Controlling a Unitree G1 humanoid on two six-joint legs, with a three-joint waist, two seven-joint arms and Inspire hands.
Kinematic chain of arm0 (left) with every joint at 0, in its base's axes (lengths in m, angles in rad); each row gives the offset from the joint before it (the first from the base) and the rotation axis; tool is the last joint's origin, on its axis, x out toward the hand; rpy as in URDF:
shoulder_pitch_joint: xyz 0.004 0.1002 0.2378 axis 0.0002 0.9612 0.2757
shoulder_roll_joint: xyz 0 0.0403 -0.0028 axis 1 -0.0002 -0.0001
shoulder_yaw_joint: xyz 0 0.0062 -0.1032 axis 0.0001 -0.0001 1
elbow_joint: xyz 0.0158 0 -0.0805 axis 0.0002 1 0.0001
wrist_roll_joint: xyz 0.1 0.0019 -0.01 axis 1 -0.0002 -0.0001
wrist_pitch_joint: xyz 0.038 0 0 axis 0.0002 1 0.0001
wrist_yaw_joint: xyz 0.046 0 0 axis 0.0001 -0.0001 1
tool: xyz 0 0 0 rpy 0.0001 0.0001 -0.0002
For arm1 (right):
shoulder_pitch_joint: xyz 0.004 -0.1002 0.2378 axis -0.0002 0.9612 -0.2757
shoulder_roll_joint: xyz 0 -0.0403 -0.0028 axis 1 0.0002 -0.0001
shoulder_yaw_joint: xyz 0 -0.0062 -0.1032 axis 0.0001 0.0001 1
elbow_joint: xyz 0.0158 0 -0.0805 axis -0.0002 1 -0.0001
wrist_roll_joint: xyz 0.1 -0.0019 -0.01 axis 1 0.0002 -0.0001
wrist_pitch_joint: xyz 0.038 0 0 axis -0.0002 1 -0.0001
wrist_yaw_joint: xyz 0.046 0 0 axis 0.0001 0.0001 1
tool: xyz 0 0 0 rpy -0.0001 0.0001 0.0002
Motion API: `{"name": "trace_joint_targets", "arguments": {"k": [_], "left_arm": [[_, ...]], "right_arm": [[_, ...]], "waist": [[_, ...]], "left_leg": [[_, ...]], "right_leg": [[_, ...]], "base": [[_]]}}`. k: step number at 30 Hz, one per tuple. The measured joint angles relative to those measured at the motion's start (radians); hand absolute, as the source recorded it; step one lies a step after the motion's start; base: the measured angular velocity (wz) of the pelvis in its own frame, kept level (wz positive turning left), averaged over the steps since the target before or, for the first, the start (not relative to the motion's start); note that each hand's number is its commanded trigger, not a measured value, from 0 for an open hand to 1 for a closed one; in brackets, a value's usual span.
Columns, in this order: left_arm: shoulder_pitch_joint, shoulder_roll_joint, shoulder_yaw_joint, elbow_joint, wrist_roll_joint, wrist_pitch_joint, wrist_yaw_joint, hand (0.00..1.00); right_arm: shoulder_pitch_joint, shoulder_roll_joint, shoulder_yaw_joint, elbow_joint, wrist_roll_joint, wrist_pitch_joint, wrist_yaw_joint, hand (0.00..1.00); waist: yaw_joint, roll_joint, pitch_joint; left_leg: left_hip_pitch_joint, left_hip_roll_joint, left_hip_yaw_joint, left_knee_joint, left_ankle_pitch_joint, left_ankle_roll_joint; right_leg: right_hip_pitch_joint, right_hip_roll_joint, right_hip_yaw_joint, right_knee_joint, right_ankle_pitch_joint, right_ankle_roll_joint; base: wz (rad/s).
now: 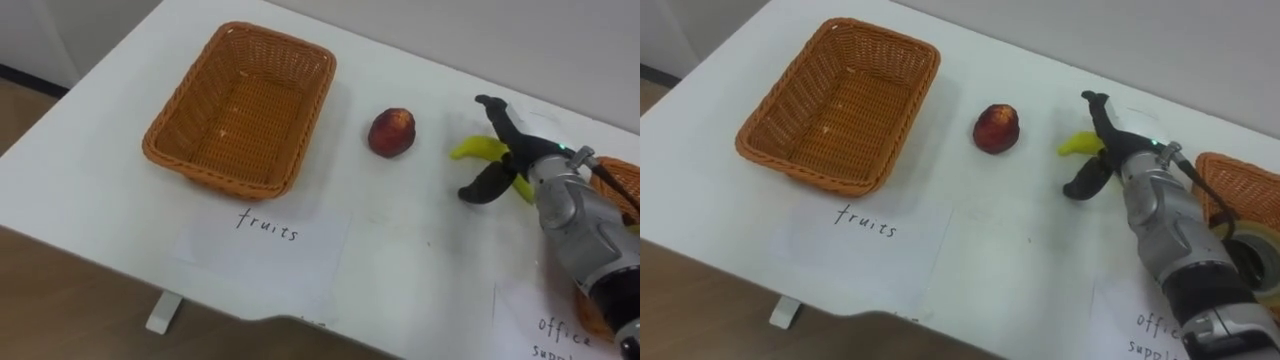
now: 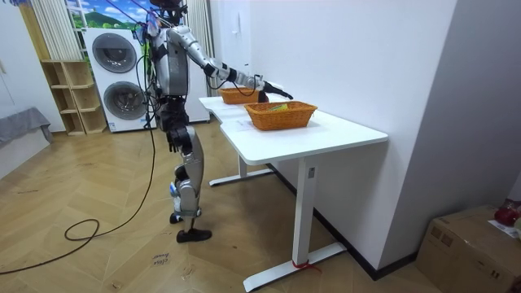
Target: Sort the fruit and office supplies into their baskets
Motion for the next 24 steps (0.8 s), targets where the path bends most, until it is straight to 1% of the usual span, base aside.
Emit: {"name": "trace_joint_targets", "arguments": {"k": [1, 4, 5, 9, 12, 15, 17, 21, 24], "left_arm": [[0.000, -0.002, 0.012, 0.000, 0.000, 0.000, 0.000, 0.00], [0.000, -0.003, 0.012, 0.001, -0.001, 0.000, 0.000, 0.00], [0.000, -0.003, 0.013, 0.002, -0.001, 0.000, 0.000, 0.00], [0.001, -0.004, 0.013, 0.002, -0.001, 0.001, 0.000, 0.00], [-0.001, -0.005, 0.016, 0.002, 0.002, 0.013, 0.000, 0.00], [0.000, -0.006, 0.015, 0.002, 0.029, 0.024, 0.000, 0.00], [0.000, -0.005, 0.015, 0.002, 0.037, 0.036, 0.000, 0.00], [0.000, -0.003, 0.012, 0.002, 0.039, 0.046, 0.000, 0.00], [-0.001, -0.003, 0.012, 0.002, 0.044, 0.063, 0.000, 0.00]], "right_arm": [[0.000, 0.000, -0.001, 0.000, 0.000, 0.001, 0.001, 0.00], [-0.009, -0.002, -0.001, 0.009, 0.001, 0.001, 0.023, 0.00], [-0.017, -0.002, -0.001, 0.021, 0.004, 0.001, 0.034, 0.00], [-0.030, -0.002, -0.011, 0.044, 0.008, 0.000, 0.063, 0.00], [-0.034, -0.002, -0.027, 0.055, 0.013, 0.001, 0.090, 0.00], [-0.047, -0.002, -0.028, 0.079, 0.017, 0.003, 0.124, 0.00], [-0.054, -0.002, -0.028, 0.099, 0.046, 0.012, 0.151, 0.00], [-0.059, -0.002, -0.029, 0.134, 0.097, 0.017, 0.192, 0.00], [-0.059, -0.002, -0.028, 0.149, 0.125, 0.026, 0.228, 0.00]], "waist": [[0.003, 0.000, 0.0001], [0.007, 0.002, 0.0017], [0.007, 0.007, 0.0046], [0.009, 0.008, 0.0058], [0.012, 0.008, 0.0053], [0.012, 0.009, 0.0061], [0.012, 0.009, 0.0065], [0.009, 0.010, 0.0069], [0.011, 0.012, 0.0071]], "left_leg": [[0.001, 0.000, 0.000, -0.004, 0.000, 0.000], [0.010, 0.001, 0.001, -0.004, 0.000, -0.001], [0.011, 0.001, 0.001, -0.004, 0.001, -0.001], [0.015, 0.000, 0.000, -0.006, 0.001, -0.001], [0.017, 0.000, -0.003, -0.006, 0.001, -0.001], [0.021, 0.000, -0.002, -0.004, 0.001, -0.001], [0.026, 0.000, -0.003, -0.005, 0.001, -0.001], [0.029, 0.000, -0.006, -0.007, 0.001, -0.001], [0.028, 0.000, -0.006, -0.007, 0.001, -0.001]], "right_leg": [[0.000, 0.001, 0.002, -0.001, 0.000, 0.000], [0.001, 0.002, 0.008, -0.002, 0.001, 0.000], [0.002, 0.002, 0.009, -0.002, 0.001, 0.000], [0.004, 0.002, 0.009, -0.002, 0.001, 0.000], [0.006, 0.002, 0.009, -0.002, 0.001, 0.000], [0.011, 0.002, 0.009, -0.003, 0.001, 0.000], [0.017, 0.002, 0.008, -0.003, 0.001, 0.000], [0.023, 0.002, 0.003, -0.003, 0.001, 0.000], [0.026, 0.002, 0.002, -0.002, 0.002, -0.001]], "base": [[0.00], [-0.02], [0.00], [0.00], [0.00], [0.00], [0.00], [0.00], [0.00]]}}
